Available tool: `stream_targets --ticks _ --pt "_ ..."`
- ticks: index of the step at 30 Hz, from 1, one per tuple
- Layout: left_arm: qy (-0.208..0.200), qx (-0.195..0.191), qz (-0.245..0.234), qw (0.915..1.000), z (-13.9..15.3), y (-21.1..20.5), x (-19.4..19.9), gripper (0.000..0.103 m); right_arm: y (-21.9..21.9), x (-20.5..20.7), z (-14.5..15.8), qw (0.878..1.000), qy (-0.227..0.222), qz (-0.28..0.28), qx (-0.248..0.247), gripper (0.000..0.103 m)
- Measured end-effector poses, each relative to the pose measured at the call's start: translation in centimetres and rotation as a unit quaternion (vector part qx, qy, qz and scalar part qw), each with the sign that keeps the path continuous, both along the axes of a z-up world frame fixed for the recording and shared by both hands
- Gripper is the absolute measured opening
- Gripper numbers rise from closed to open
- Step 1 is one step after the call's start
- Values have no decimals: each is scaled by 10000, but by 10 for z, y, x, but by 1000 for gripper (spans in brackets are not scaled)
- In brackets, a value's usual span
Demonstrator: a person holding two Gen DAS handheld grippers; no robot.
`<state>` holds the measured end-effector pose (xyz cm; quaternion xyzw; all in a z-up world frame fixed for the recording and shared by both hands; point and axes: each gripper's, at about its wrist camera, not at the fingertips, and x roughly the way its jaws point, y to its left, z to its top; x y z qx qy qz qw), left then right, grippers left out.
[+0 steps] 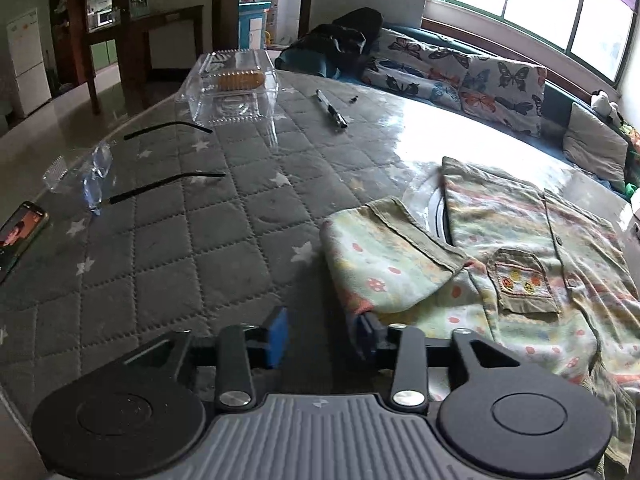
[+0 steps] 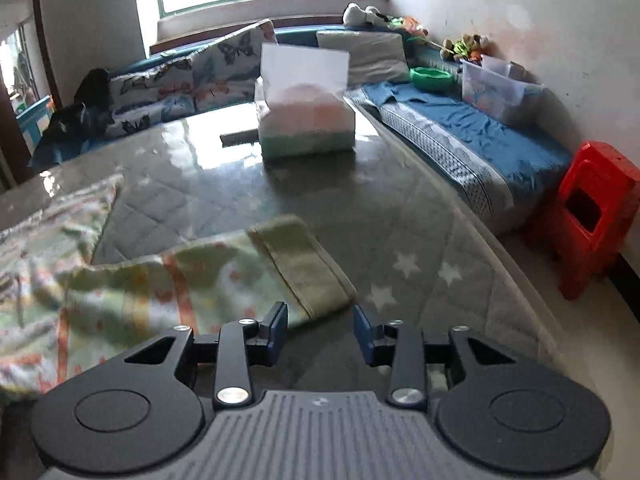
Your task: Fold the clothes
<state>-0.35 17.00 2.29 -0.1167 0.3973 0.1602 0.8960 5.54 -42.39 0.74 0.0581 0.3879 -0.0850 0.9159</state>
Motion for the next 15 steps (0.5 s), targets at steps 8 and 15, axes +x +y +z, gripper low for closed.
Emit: stream_targets --ticks 8,15 --pt "-4 150 147 9998 5 5 -5 72 39 46 -12 9976 56 687 37 58" --pt "-262 504 25 9984 18 -3 -12 78 42 72 -26 9979 128 635 -98 82"
